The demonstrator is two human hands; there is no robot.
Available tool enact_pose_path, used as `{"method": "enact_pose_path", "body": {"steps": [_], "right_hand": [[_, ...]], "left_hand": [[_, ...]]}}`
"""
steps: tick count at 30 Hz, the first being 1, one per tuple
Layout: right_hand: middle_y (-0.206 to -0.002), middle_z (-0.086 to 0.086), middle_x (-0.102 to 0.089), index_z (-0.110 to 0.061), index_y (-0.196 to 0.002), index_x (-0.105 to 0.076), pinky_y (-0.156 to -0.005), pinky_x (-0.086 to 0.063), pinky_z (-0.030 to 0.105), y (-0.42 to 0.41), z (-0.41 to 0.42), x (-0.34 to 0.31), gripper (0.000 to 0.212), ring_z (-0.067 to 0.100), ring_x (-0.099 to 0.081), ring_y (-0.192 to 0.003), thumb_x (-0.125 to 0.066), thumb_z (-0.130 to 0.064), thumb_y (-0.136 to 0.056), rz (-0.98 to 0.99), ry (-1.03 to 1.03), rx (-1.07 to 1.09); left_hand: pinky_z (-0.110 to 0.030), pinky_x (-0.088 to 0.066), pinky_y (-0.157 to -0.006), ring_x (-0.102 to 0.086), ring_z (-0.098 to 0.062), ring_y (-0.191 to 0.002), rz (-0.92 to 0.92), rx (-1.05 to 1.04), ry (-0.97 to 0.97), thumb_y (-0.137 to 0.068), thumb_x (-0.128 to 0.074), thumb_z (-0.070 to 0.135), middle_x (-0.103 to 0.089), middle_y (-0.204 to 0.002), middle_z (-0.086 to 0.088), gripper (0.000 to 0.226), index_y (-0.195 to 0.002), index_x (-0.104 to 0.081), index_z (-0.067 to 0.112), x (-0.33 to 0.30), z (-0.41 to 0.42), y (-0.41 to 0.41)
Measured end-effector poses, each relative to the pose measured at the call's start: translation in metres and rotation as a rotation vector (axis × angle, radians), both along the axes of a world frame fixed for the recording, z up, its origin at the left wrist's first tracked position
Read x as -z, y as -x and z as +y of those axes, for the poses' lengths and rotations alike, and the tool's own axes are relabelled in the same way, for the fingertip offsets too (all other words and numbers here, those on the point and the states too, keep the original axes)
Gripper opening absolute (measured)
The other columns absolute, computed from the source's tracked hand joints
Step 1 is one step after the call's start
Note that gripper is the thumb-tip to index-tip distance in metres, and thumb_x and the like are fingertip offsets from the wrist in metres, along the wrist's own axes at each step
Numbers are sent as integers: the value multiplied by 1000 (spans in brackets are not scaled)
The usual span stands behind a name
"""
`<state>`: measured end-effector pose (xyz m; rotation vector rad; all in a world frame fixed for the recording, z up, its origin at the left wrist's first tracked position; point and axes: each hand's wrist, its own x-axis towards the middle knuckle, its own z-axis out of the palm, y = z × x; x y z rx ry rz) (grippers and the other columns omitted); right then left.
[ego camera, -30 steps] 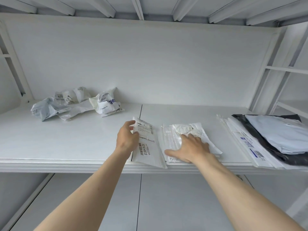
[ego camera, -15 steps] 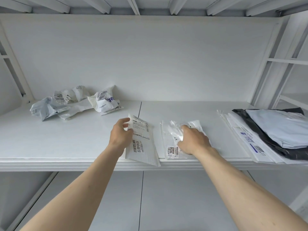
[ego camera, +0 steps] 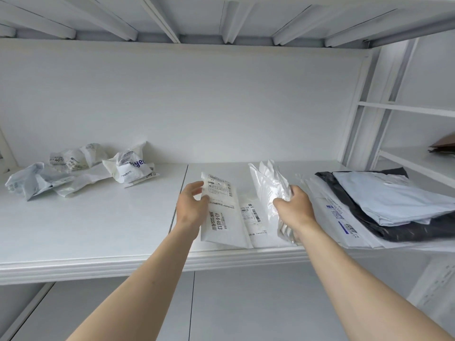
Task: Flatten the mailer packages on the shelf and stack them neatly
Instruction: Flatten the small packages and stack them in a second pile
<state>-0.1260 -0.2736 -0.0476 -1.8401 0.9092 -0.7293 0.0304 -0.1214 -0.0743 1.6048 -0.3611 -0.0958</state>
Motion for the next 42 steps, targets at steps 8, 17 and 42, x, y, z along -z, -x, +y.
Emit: {"method": "enact_pose_path", "body": {"steps": [8,17,42], "right_hand": [[-103,4,-63,-21,-114,-52,-68,-50,33,7,-11,-5,32,21,-60,-75,-53,-17,-82,19,59,-5],[-123,13,-60,-15,-133,-40,-78,-40,36,-1,29,-27,44,37,-57,-111,-54,-18,-91,472,578,-135],[-161,-7,-17,-40,-145,-35,-113,-18,55,-12,27,19,73,23,-3,-150,-40,-78,-82,698,547,-510]], "left_hand": [[-41,-52,-93,-62,-21,-101,-24,-8,-132,-95,-47,6,-57,-124,5,37,-109,-61,38,21,-51,22],[-39,-46,-97,-57,-24,-108,-113,31,-395,-93,-44,10,-58,-121,-4,35,-124,-56,20,20,-71,36],[-33,-50,-77,-62,-29,-90,25,159,-465,-84,-46,3,-64,-96,-9,18,-98,-56,10,10,-42,10]]}}
